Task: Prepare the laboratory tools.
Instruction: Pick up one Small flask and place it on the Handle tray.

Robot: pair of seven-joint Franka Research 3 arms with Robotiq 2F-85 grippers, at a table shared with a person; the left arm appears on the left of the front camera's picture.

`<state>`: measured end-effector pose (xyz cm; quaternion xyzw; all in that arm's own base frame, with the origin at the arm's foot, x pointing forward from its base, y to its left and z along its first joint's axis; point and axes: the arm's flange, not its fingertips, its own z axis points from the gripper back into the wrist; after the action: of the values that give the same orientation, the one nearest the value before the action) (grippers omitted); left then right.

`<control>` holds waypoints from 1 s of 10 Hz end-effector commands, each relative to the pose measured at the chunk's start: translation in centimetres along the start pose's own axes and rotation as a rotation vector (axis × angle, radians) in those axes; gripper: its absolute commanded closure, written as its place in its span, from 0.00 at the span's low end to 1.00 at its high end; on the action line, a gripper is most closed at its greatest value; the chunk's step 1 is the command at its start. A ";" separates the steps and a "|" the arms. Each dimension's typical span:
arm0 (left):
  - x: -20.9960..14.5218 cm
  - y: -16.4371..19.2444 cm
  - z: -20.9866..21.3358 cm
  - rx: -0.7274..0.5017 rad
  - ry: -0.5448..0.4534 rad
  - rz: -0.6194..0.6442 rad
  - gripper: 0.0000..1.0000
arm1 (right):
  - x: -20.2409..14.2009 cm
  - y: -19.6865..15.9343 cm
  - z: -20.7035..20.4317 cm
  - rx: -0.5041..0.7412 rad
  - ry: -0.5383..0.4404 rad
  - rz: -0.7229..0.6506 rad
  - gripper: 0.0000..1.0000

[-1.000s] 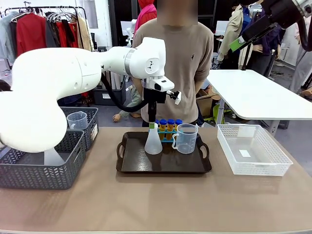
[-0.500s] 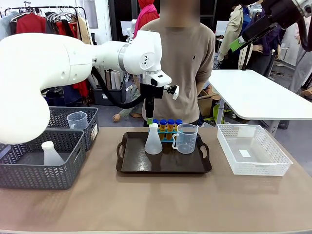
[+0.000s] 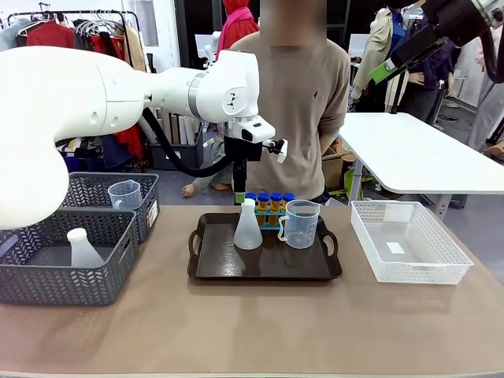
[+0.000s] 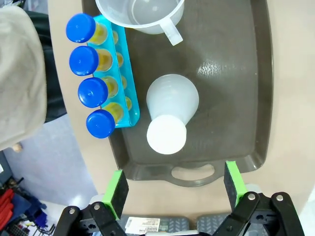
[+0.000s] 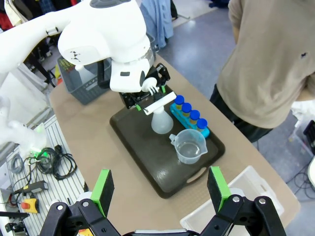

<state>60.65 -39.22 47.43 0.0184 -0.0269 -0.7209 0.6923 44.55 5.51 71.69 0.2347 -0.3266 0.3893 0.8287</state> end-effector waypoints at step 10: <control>-9.1 -7.1 12.8 0.186 -0.281 0.282 0.00 | 0.1 0.1 0.0 0.007 -0.012 0.003 0.00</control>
<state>55.78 -31.80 60.63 -0.0184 -0.1719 -0.6226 0.7632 44.56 5.48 71.68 0.2347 -0.3266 0.3890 0.8288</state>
